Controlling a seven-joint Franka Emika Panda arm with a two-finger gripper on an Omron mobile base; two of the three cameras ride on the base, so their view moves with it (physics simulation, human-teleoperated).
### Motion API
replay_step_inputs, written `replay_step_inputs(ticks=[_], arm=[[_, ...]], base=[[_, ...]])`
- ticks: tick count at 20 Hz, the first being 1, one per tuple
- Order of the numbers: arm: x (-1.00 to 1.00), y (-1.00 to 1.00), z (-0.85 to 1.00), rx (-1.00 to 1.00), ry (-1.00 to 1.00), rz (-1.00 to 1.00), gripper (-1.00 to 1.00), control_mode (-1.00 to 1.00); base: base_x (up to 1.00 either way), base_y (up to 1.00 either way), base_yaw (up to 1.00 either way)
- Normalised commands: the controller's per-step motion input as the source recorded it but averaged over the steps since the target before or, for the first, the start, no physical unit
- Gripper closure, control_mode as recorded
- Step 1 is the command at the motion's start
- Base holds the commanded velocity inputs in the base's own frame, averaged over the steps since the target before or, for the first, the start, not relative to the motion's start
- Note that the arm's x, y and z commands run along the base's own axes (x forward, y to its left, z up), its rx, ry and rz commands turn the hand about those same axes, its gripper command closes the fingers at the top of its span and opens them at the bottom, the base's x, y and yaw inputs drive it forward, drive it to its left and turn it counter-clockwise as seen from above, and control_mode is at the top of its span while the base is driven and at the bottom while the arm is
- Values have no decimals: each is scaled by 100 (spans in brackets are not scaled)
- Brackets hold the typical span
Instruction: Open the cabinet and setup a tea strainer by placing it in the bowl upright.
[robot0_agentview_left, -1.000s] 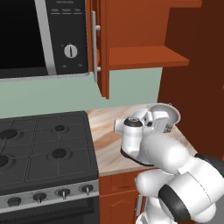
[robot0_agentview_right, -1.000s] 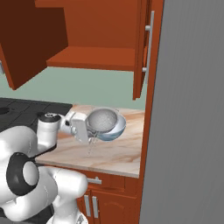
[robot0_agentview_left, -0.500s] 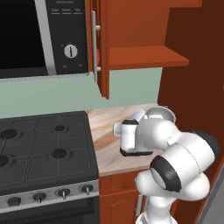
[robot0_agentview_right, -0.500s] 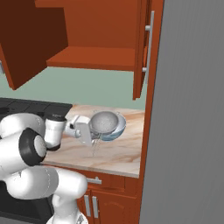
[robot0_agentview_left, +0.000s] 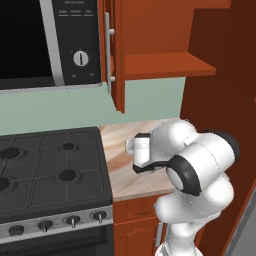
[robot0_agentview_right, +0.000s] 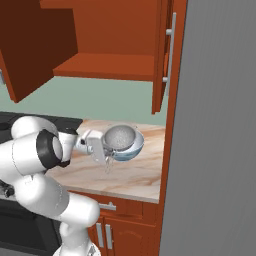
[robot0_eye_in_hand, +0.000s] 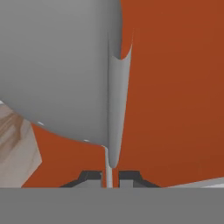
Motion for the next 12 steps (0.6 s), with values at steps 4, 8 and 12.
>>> replay_step_inputs(ticks=[4, 8, 12], arm=[[9, 1, -2, 0, 8, 0, 100, -100], [18, 0, -9, 0, 7, 0, 100, -100], [26, 0, -11, 0, 9, 0, 100, -100]], base=[[0, 0, 0], [0, 0, 0], [0, 0, 0]])
